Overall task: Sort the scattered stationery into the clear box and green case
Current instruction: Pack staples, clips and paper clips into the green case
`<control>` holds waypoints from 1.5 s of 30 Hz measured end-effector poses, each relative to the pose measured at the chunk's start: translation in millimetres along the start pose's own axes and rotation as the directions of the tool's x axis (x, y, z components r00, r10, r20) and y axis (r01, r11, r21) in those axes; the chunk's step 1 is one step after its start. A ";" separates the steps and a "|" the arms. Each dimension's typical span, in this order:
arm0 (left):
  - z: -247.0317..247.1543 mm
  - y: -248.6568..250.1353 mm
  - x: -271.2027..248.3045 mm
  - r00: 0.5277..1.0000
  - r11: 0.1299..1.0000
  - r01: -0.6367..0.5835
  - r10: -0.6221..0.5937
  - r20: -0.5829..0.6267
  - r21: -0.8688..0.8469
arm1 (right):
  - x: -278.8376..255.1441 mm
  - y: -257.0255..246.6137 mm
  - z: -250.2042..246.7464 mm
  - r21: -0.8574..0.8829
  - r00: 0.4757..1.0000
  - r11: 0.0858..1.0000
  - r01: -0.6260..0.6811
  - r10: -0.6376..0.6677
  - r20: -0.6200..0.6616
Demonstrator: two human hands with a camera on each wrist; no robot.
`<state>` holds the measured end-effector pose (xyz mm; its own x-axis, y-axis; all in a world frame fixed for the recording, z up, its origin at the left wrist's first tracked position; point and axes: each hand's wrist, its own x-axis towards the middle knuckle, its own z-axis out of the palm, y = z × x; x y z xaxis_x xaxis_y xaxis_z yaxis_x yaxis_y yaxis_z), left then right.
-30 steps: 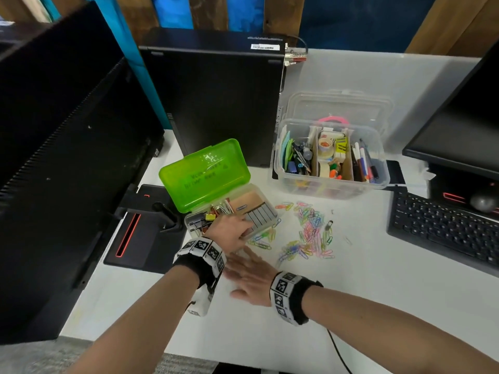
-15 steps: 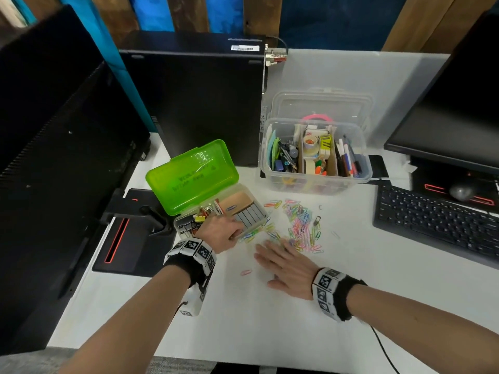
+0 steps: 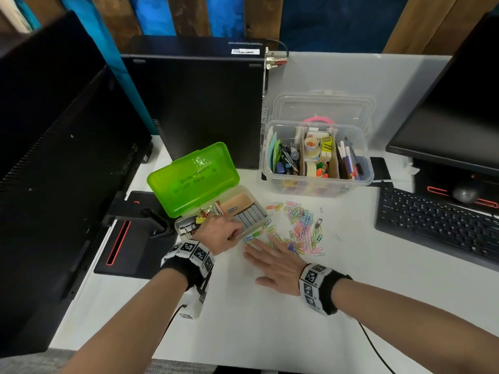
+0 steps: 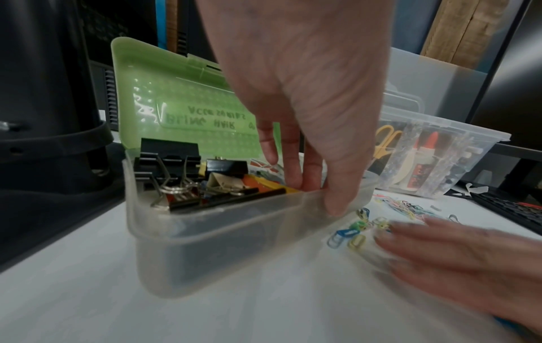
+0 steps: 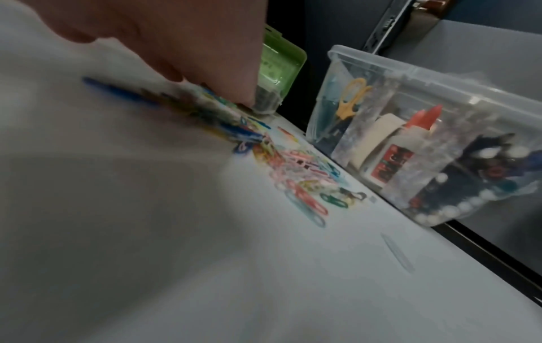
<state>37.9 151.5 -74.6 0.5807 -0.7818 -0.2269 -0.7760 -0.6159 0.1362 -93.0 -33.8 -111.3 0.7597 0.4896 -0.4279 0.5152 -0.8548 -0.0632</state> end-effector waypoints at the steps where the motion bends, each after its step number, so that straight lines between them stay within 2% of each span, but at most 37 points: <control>1: -0.7 -0.6 0.1 1.000 1.000 -0.003 0.003 -0.007 -0.005 | 8.3 -1.5 -2.3 -0.013 0.999 0.999 0.033 -0.033 -0.022; 3: -1.7 -1.6 -0.3 1.000 1.000 0.008 -0.008 -0.010 -0.012 | 20.6 -3.9 -7.6 -0.012 0.999 0.999 0.035 -0.036 -0.011; 6: -2.2 -0.5 -1.4 0.999 0.999 0.039 -0.039 -0.015 -0.012 | 28.8 3.6 -8.2 -0.003 0.999 0.999 -0.033 0.032 -0.027; 13: 7.2 10.1 -7.3 0.999 0.998 0.054 -0.054 -0.005 0.041 | -14.0 37.1 7.6 0.114 0.985 0.979 -0.170 0.169 0.019; 16: 10.5 13.3 -9.3 0.998 0.998 0.057 -0.057 -0.015 0.034 | -23.0 47.4 -2.0 0.157 0.976 0.965 -0.209 0.216 -0.028; 19: 11.1 13.3 -11.8 0.997 0.997 0.073 -0.073 -0.037 -0.002 | -5.8 55.6 -21.7 0.244 0.961 0.933 -0.266 0.276 -0.009; 23: 8.8 13.2 -15.4 0.990 0.995 0.080 -0.086 -0.111 -0.054 | 21.7 59.2 -28.3 0.278 0.955 0.914 -0.294 0.292 0.050; 28: 7.6 12.1 -15.4 0.984 0.994 0.072 -0.084 -0.158 -0.082 | 7.2 61.9 -17.1 0.191 0.973 0.955 -0.227 0.214 0.091; 33: 1.6 11.6 -12.1 0.982 0.994 0.064 -0.078 -0.174 -0.083 | -26.8 67.7 -10.9 0.110 0.971 0.966 -0.232 0.224 0.083; 39: 4.3 14.5 -9.5 0.990 0.993 0.116 -0.118 -0.075 -0.032 | -5.6 45.4 -17.6 0.206 0.990 0.970 -0.129 0.114 0.082; 42: 8.5 18.3 -8.1 0.992 0.993 0.120 -0.120 -0.027 0.008 | -13.1 46.4 -15.5 0.203 0.988 0.969 -0.143 0.126 0.094; 45: 10.9 20.8 -8.5 0.992 0.992 0.123 -0.123 -0.006 0.019 | -23.1 64.1 -19.1 0.161 0.980 0.968 -0.190 0.198 -0.029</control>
<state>14.2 146.4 -80.4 0.6733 -0.7005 -0.2365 -0.7030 -0.7056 0.0889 -69.9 -96.6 -88.3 0.8578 0.3158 -0.4055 0.2902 -0.9488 -0.1250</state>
